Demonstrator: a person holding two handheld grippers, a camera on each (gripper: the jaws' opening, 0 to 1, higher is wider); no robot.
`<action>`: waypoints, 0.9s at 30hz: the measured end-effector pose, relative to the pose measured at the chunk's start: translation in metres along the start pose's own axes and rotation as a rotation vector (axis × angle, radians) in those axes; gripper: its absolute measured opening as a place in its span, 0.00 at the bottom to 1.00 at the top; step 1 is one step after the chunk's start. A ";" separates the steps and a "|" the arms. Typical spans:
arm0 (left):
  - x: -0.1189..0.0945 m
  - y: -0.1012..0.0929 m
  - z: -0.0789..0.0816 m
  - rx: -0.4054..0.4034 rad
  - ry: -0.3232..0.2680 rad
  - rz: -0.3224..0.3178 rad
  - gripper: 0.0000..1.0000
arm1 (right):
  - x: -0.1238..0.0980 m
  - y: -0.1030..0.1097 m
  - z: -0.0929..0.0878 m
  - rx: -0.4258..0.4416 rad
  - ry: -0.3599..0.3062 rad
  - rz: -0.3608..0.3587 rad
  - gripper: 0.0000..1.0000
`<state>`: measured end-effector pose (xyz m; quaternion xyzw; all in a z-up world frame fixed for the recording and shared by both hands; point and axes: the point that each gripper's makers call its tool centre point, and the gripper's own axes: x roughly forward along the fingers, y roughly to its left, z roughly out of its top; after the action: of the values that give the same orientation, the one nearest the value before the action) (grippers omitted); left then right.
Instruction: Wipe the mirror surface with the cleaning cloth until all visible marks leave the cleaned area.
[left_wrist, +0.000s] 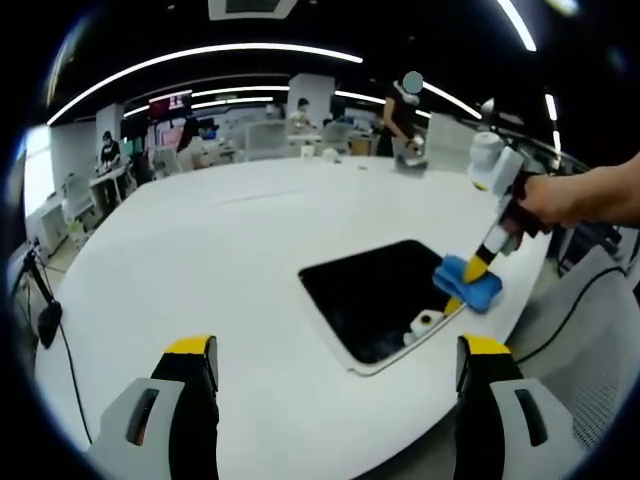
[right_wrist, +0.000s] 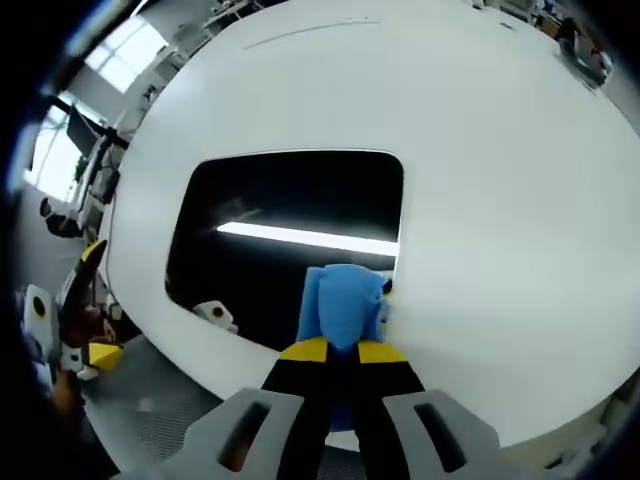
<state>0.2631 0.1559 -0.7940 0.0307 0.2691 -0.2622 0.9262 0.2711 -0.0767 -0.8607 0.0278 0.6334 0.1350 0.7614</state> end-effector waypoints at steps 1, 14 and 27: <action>0.000 0.000 0.000 0.001 -0.001 -0.002 1.00 | 0.000 0.001 0.000 -0.003 -0.001 0.000 0.02; 0.000 -0.001 -0.001 0.006 0.006 -0.003 1.00 | 0.005 0.020 0.002 -0.026 -0.005 0.003 0.02; 0.000 -0.001 -0.001 0.015 0.010 -0.005 1.00 | 0.012 0.042 0.011 -0.063 -0.009 0.006 0.02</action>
<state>0.2624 0.1549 -0.7948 0.0383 0.2719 -0.2665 0.9239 0.2762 -0.0319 -0.8616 0.0065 0.6252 0.1569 0.7645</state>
